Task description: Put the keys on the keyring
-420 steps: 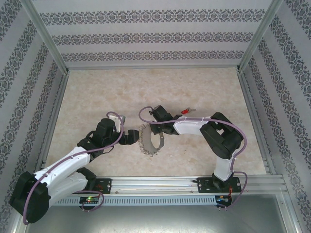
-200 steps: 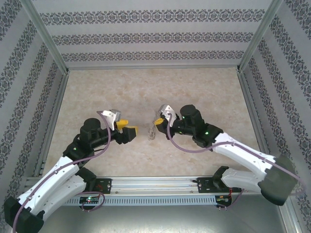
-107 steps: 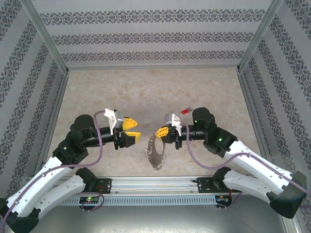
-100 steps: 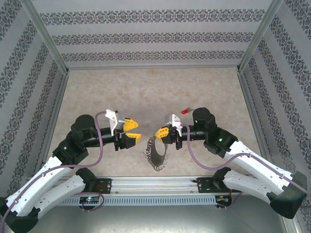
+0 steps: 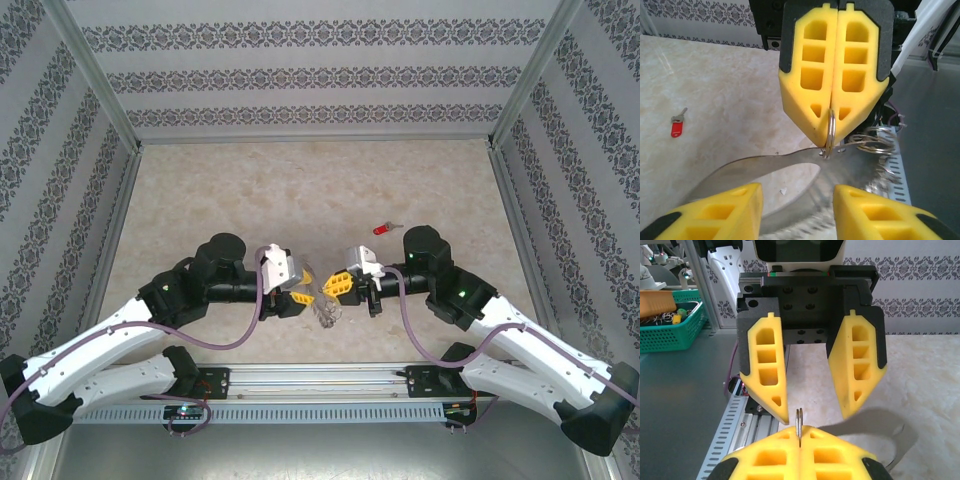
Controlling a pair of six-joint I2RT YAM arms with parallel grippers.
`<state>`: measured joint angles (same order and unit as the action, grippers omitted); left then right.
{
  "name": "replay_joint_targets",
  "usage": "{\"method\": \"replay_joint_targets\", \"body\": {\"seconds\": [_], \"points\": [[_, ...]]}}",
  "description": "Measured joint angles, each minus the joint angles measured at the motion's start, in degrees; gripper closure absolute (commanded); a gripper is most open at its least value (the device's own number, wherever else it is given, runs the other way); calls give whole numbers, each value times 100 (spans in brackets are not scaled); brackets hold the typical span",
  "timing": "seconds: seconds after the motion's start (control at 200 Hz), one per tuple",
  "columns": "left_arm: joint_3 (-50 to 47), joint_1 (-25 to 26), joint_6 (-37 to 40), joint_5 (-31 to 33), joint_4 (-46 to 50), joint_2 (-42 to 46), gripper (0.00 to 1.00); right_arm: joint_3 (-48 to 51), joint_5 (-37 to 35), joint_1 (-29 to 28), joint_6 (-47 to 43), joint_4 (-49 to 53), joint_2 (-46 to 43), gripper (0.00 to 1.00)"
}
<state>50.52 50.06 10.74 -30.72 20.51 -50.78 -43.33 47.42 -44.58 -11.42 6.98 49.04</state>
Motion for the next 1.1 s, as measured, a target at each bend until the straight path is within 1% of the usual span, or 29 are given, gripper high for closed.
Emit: {"method": "replay_joint_targets", "body": {"seconds": [0.175, 0.425, 0.749, 0.914, 1.099], "points": [[90, 195, 116, 144, -7, -20, 71, 2, -28, -33, -63, 57, 2, 100], [160, 461, 197, 278, -11, -138, 71, 2, -168, -70, -63, 59, 24, 100], [160, 507, 245, 422, -39, -151, 77, 2, -326, -149, -101, 160, 42, 100], [160, 509, 258, 520, -90, -153, 82, 2, -334, -184, -103, 184, 42, 100], [160, 511, 260, 557, -127, -153, 84, 0, -348, -181, -105, 184, 42, 100]]}}
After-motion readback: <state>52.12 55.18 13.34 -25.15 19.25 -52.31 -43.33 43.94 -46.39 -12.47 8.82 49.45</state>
